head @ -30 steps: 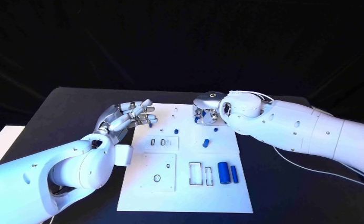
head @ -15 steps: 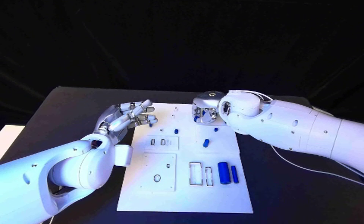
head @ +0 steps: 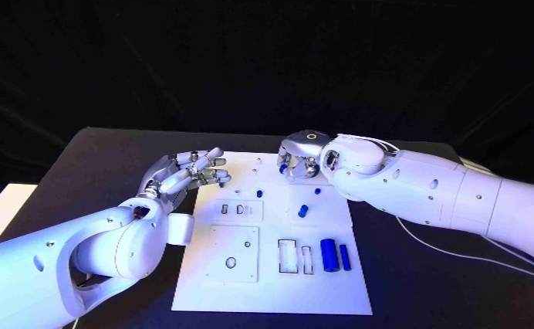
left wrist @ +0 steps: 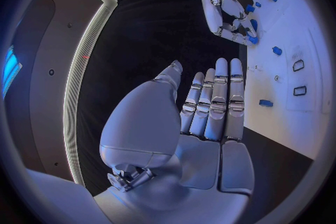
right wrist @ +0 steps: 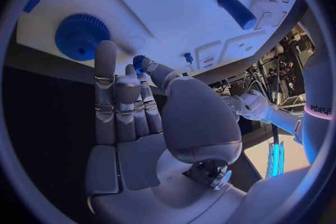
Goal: Assemble the parts on the task board
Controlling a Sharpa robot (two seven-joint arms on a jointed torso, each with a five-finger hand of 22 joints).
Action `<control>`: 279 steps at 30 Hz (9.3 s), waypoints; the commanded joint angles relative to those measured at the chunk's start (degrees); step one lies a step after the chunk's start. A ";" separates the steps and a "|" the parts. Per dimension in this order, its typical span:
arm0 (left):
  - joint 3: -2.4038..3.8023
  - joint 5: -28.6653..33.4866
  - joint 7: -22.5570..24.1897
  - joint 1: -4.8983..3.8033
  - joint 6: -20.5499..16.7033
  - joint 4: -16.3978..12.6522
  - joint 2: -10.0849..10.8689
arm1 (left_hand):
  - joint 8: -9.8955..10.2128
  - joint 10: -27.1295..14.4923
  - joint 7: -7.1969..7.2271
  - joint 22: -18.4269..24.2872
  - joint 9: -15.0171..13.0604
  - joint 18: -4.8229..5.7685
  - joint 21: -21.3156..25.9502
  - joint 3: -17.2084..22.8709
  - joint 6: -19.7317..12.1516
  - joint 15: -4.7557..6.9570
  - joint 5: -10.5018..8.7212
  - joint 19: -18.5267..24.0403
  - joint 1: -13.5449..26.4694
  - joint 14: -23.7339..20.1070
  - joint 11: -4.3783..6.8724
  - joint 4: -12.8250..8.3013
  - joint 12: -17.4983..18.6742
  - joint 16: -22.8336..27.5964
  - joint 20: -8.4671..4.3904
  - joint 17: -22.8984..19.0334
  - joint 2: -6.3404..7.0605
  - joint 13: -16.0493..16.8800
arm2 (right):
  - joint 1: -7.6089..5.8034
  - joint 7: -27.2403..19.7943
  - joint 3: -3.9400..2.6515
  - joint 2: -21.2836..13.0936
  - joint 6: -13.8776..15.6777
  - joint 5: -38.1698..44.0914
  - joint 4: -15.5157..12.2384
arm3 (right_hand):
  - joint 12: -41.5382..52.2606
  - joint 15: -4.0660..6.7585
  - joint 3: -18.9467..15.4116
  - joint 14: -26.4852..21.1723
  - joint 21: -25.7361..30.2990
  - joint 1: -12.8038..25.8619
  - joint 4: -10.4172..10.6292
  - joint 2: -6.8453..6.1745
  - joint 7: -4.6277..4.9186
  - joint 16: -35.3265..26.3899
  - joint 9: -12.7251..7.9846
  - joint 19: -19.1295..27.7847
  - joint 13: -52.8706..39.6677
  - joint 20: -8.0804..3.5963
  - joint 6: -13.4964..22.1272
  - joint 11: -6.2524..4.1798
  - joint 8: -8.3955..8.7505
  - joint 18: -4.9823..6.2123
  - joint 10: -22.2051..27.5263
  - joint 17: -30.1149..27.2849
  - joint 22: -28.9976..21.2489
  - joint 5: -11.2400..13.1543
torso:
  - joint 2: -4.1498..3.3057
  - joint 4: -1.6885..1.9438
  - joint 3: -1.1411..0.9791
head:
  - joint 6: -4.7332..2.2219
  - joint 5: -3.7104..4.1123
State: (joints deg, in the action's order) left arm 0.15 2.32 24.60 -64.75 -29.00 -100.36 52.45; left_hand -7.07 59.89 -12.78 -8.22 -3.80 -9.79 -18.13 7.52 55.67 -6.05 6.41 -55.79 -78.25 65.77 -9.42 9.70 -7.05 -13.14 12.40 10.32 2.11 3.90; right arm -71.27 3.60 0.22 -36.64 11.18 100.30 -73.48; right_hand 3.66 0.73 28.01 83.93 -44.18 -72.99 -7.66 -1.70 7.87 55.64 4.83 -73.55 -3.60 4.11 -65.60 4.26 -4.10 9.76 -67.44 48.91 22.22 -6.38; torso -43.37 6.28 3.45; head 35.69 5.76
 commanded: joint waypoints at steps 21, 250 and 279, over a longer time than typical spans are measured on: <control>0.06 -0.02 0.21 -0.12 1.62 -0.65 0.02 | 0.34 -0.39 -0.21 -0.02 0.08 -0.62 -0.18 0.01 -0.41 -0.16 -0.01 -0.34 -0.23 0.28 -0.14 -0.55 0.36 0.36 -0.03 0.19 -0.12 -0.09 | -0.07 2.17 -0.57 5.77 8.59 -0.14 4.01 | -0.08 0.29 1.08 1.70 -1.05 -0.55 0.27 -0.18 0.11 1.00 0.13 0.76 -0.01 0.14 -0.38 0.10 -0.03 0.67 -0.27 0.69 0.53 -0.11 | -0.61 0.12 0.04 | -0.03 -0.25; 0.04 -0.04 -0.73 -0.17 2.99 2.08 0.19 | 0.65 -0.71 -0.39 0.06 0.04 -0.59 -0.13 0.03 -0.73 -0.28 -0.03 -0.28 -0.28 0.18 -0.31 -1.18 0.81 0.73 0.04 0.65 -0.25 -0.08 | 3.04 -10.50 -1.49 -14.90 11.10 -21.48 -5.87 | 56.41 0.74 -18.64 3.92 -32.43 -2.93 14.74 -5.95 0.33 28.33 -0.75 -5.23 -58.87 0.28 11.51 -1.29 -1.90 -4.43 -7.30 29.22 39.81 -10.29 | -0.45 -3.18 -1.03 | -0.07 -1.88; 0.03 -0.04 -0.77 -0.15 2.96 2.59 0.07 | 0.65 -0.71 -0.39 0.06 0.04 -0.59 -0.13 0.03 -0.73 -0.28 -0.03 -0.28 -0.28 0.18 -0.31 -1.18 0.81 0.73 0.04 0.65 -0.25 -0.08 | 6.35 -10.05 -1.42 -12.76 7.28 -21.35 1.73 | 55.57 0.69 -18.91 3.79 -32.36 -3.67 14.35 -5.08 0.35 28.12 -0.75 -5.07 -58.28 0.36 11.11 -1.26 -1.90 -4.40 -6.61 28.90 39.70 -9.10 | -0.39 -3.01 -0.86 | 0.55 -1.70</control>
State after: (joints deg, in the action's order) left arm 0.13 2.32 23.47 -64.84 -27.15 -97.73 52.63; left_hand -6.62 59.49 -13.18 -8.22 -3.81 -9.78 -18.13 7.54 55.27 -6.05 6.41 -55.79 -78.25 65.77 -9.82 8.75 -6.63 -12.64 12.40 10.89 2.11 3.86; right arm -65.03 -6.35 -1.20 -49.48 19.62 78.96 -71.85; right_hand 59.23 1.13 9.10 84.14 -76.32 -76.27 7.10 -7.04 8.23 83.61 4.05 -78.60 -61.83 4.41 -54.20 3.19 -5.96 5.71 -74.31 74.94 61.91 -15.74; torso -43.77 3.31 2.59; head 36.18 4.11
